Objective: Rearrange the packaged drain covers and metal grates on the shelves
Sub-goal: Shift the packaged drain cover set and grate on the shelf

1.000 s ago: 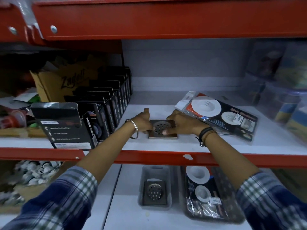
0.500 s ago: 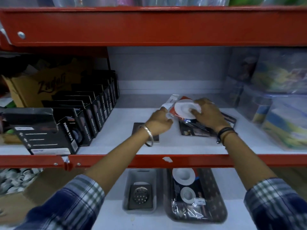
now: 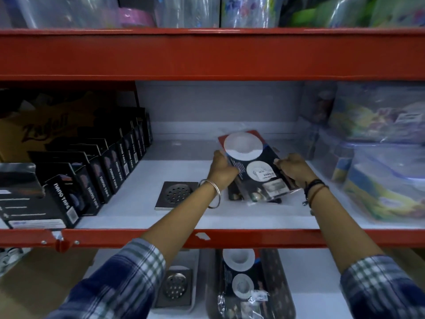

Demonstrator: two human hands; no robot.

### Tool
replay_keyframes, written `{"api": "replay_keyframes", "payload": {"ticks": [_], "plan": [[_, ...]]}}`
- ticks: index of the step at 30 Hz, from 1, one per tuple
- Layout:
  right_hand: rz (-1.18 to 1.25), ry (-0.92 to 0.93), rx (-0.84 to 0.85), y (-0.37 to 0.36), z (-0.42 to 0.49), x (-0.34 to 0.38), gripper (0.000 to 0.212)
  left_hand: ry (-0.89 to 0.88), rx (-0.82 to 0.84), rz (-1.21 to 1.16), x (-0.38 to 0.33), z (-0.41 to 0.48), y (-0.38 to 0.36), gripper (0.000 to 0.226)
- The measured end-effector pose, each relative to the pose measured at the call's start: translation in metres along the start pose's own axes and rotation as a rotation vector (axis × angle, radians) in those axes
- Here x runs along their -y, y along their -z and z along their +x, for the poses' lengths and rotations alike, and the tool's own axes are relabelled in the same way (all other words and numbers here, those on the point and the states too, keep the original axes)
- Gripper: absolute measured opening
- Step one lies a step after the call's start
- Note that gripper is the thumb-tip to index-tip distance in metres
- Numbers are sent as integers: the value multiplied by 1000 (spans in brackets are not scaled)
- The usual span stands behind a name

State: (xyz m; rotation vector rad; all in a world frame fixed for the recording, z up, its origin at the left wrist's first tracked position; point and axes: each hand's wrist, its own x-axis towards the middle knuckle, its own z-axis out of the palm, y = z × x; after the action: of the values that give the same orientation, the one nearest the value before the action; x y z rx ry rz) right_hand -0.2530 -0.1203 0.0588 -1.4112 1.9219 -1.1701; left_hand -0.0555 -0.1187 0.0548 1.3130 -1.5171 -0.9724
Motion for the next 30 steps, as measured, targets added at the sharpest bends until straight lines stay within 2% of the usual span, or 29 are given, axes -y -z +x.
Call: {"api": "replay_keyframes", "payload": {"ticks": [3,5,6,7,10,15,18,21,25,28,30], "plan": [[-45,-50,9,-5,1,-3,36,66,46,143,-6,17,-4,71],[-208,-89,68,-9,-3,-6,20,173,90,329,-1,21,-7,65],[-249,-114,97,-12,-3,-8,28,203,108,378,2,20,-9,57],[-249,-126,135,-14,-5,-8,31,212,119,387,4,19,-11,48],[-225,-106,196,-14,-14,-3,22,195,110,315,4,11,-15,35],[-151,-105,246,-6,-34,-8,27,185,137,297,11,-14,-11,16],[-139,-120,274,-2,-50,-15,25,171,119,377,17,-33,-9,29],[-153,-119,293,2,-65,-20,33,137,121,468,16,-51,-11,38],[-212,-121,337,5,-83,-19,27,88,126,573,12,-69,-12,50],[-276,-132,256,4,-97,-20,36,10,115,592,13,-77,-8,52],[-369,-105,92,2,-110,-18,47,-49,66,683,16,-84,1,58]]}}
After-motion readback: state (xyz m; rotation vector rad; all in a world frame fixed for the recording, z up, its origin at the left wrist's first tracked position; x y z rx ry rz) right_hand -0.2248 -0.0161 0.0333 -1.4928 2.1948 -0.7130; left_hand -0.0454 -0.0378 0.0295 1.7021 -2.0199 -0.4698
